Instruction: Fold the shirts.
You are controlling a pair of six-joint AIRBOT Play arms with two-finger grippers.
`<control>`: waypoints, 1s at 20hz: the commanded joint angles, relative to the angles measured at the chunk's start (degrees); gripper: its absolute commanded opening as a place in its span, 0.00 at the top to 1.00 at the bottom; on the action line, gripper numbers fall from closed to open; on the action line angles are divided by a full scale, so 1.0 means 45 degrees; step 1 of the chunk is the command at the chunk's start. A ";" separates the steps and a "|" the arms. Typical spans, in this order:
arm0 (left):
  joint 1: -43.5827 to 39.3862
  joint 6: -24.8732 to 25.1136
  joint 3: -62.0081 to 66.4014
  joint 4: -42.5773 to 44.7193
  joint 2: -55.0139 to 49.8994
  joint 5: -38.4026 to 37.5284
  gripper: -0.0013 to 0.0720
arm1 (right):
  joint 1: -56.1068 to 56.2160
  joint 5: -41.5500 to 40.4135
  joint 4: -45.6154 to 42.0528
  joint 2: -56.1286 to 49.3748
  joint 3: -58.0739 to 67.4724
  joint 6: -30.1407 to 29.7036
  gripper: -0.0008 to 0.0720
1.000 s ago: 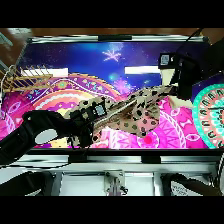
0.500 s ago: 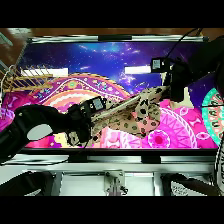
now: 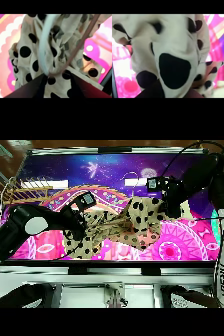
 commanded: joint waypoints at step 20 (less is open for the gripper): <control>-0.0005 -0.5425 -0.2501 0.0763 -0.0797 0.3633 0.25 | 0.0019 0.0923 0.0680 0.0015 -0.0024 0.5430 0.89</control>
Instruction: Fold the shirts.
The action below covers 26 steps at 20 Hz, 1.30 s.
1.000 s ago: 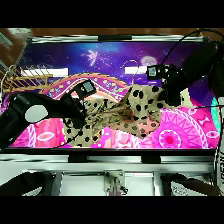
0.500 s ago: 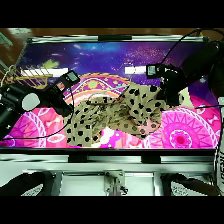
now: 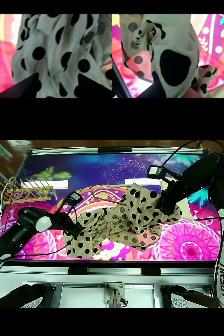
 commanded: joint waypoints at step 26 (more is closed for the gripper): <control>0.2909 -0.0573 0.5348 0.1802 -0.1875 0.0680 0.92 | 0.0029 -0.0879 0.1166 0.2006 -0.0005 0.1311 0.89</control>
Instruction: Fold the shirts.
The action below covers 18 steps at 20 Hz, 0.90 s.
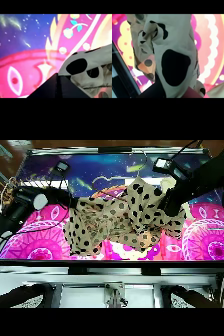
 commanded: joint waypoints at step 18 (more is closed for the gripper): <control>0.0117 0.0486 0.4969 -0.1957 0.0665 -0.2089 0.92 | 0.1826 0.0121 0.0432 0.0053 -0.0044 0.1049 0.89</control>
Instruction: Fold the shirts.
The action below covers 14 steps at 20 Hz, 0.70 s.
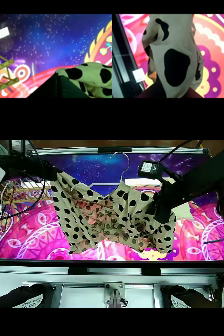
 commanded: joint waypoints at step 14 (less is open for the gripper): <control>-0.3857 0.0437 0.0631 -0.2035 0.2195 -0.0675 0.92 | 0.0879 0.4677 -0.0209 -0.1035 0.0049 0.4663 0.89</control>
